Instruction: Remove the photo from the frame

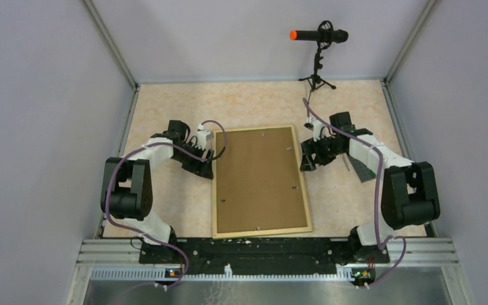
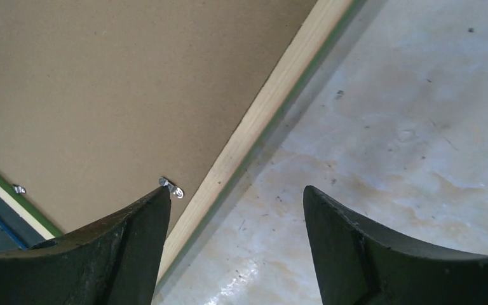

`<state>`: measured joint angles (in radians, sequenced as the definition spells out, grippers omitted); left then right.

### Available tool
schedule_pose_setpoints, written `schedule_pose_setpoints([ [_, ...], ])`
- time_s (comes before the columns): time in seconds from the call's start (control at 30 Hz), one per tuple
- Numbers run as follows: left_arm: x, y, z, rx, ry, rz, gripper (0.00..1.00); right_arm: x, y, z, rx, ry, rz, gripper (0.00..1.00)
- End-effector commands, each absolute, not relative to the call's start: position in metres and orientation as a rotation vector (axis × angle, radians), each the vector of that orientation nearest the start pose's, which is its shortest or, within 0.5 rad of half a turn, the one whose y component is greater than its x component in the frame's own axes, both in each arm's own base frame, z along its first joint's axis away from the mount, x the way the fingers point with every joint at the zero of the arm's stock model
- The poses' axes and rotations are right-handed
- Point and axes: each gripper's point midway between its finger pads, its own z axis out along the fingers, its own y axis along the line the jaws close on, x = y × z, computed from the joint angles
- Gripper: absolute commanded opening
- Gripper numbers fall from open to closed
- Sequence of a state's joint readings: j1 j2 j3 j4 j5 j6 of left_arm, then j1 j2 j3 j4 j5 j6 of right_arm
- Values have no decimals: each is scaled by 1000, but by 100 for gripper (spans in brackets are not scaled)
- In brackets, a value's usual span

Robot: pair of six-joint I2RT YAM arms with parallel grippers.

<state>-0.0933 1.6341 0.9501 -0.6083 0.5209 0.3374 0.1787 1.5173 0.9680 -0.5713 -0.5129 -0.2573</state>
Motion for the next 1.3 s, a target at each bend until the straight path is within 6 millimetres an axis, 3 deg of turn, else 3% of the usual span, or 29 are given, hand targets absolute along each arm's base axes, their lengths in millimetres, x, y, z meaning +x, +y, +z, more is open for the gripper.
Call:
schedule_pose_setpoints([
  [0.0, 295, -110, 37, 672, 2596, -725, 74, 291, 152, 65, -724, 2490, 751, 75],
  [0.17, 296, -122, 36, 663, 2571, -822, 56, 291, 162, 55, -693, 2515, 825, 71],
  [0.43, 293, -139, 32, 632, 2563, -998, 49, 288, 166, 35, -643, 2582, 877, 67],
  [0.6, 302, -143, 27, 604, 2562, -1034, 38, 292, 172, 28, -624, 2595, 907, 55],
  [0.77, 326, -141, 22, 579, 2557, -979, 20, 307, 174, 19, -591, 2613, 890, 36],
  [0.87, 342, -142, 20, 563, 2557, -970, 11, 323, 172, 14, -563, 2623, 836, 30],
  [1.27, 439, -137, 23, 484, 2530, -874, 6, 390, 179, 12, -487, 2613, 805, 29],
])
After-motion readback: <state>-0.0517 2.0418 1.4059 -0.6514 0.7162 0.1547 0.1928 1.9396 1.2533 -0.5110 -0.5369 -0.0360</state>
